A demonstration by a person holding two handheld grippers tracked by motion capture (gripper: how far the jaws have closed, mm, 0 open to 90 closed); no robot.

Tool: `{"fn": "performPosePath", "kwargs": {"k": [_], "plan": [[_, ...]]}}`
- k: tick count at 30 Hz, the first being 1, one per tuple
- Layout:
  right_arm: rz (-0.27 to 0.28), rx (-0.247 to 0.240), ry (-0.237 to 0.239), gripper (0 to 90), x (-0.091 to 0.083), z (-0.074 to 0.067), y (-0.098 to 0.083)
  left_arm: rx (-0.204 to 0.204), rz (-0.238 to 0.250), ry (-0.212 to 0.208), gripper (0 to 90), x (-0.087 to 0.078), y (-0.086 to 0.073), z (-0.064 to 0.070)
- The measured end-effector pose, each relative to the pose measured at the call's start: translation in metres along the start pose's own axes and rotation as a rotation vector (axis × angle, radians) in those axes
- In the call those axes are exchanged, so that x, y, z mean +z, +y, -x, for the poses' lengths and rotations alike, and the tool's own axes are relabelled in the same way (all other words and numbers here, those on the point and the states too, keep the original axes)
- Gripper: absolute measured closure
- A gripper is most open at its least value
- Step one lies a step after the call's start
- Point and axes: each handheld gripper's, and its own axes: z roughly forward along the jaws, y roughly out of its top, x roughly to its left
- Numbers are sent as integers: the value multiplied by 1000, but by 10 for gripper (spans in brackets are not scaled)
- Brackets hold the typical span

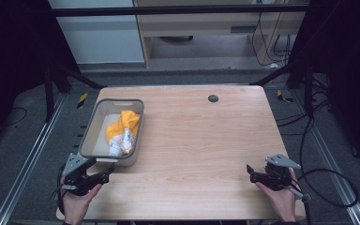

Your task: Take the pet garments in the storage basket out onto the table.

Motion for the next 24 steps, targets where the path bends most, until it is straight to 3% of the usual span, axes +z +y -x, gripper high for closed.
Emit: {"fn": "performPosePath", "kwargs": {"k": [5,24], "plan": [[6,16,7,146,-1,1,1,3,5,-8,194,1,7,2],[7,4,7,154,0,0,1,17,23,-18,193,7,32,9]]}}
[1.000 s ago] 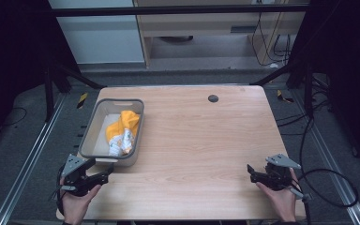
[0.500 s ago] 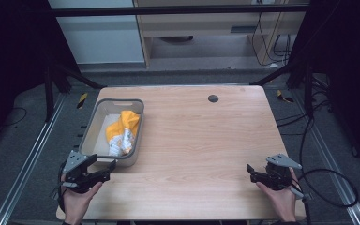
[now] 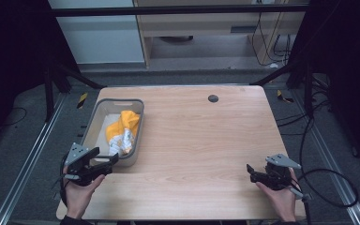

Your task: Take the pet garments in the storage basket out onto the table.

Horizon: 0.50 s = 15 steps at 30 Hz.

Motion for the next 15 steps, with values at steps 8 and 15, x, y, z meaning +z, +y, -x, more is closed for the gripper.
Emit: {"fn": "performPosePath", "kwargs": {"k": [8,15], "plan": [[3,-1,3,155,0,0,0,-1,-3,12,194,8,9,-2],[2,0,6,155,0,0,0,1,-15,18,194,19,13,-1]]}}
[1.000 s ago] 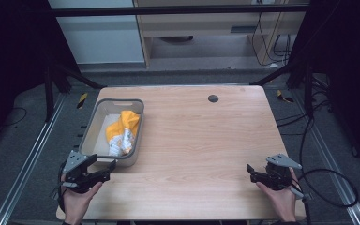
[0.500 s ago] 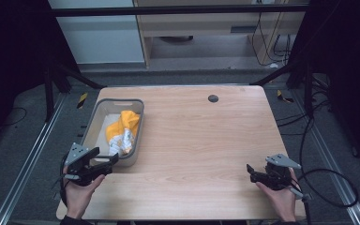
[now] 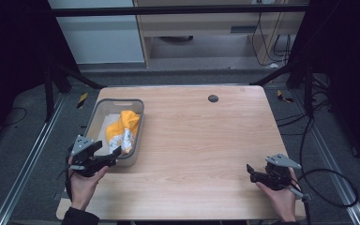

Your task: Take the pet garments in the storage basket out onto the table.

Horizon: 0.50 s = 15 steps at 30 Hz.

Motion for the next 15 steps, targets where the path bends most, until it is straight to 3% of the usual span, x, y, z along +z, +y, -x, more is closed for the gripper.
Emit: {"fn": "performPosePath", "kwargs": {"k": [15], "plan": [[-1,-10,-4,155,1,0,0,-5,-12,16,201,13,13,-5]]}}
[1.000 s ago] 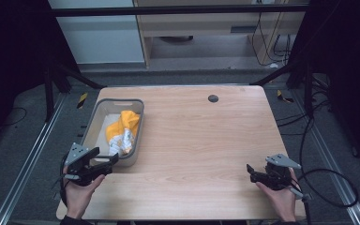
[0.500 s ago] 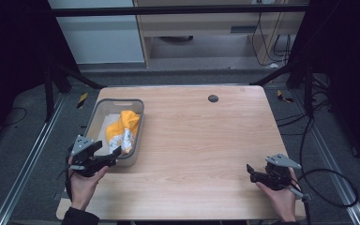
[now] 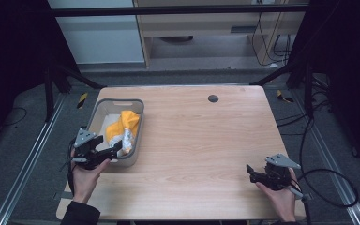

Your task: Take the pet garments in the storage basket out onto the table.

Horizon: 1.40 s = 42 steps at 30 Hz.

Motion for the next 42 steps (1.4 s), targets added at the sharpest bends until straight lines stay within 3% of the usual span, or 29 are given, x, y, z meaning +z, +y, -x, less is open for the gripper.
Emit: {"fn": "performPosePath", "kwargs": {"k": [33,42], "plan": [[-6,6,9,165,1,0,0,43,-120,35,233,44,20,-1],[-8,2,9,168,1,0,0,34,-150,47,252,51,24,-6]]}}
